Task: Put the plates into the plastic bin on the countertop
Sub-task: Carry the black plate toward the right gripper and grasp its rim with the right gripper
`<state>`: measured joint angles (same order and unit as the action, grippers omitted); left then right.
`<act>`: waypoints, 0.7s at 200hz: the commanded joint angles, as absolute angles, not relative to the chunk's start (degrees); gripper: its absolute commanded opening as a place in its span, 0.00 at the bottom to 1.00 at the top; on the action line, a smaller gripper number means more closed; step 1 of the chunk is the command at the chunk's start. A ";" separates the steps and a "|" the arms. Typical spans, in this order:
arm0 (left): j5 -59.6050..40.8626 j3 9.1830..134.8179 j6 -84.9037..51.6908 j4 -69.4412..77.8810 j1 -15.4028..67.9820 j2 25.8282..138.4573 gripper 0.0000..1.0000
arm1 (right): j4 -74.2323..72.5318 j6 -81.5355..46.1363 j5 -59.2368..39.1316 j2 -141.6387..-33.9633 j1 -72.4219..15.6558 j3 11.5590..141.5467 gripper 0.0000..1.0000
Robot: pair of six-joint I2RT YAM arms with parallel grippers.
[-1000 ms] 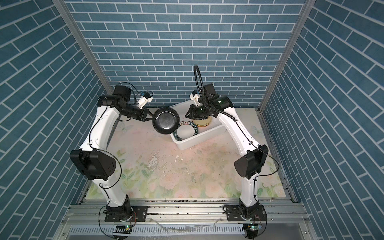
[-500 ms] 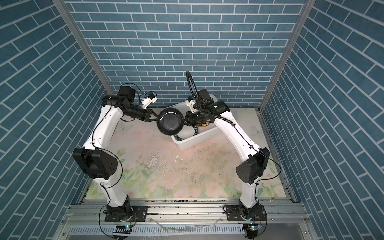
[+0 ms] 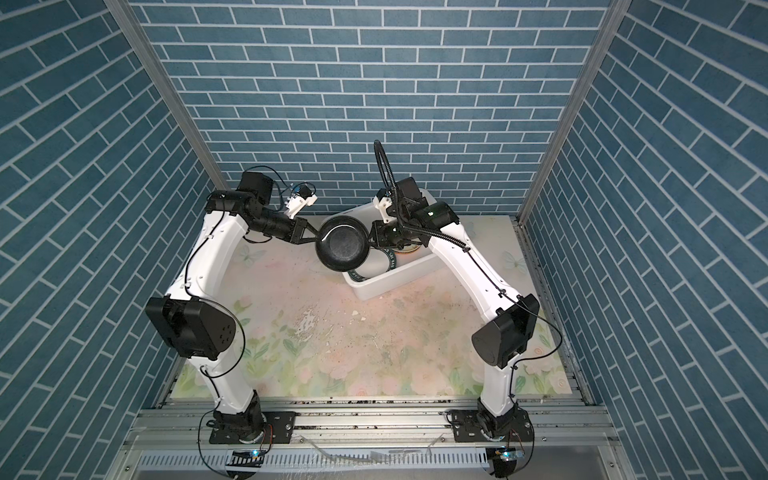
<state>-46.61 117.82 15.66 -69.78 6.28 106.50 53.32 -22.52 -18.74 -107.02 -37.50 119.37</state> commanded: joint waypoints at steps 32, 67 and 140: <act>-49.20 117.33 15.79 -70.05 7.29 103.19 0.00 | 48.38 -23.68 -20.47 -104.68 -37.69 115.97 0.21; -49.84 116.25 16.33 -70.28 7.51 102.74 0.00 | 47.59 -23.99 -20.99 -104.59 -37.71 115.58 0.17; -49.94 116.11 15.97 -70.06 7.51 103.01 0.02 | 44.24 -25.61 -22.49 -103.36 -37.56 112.38 0.01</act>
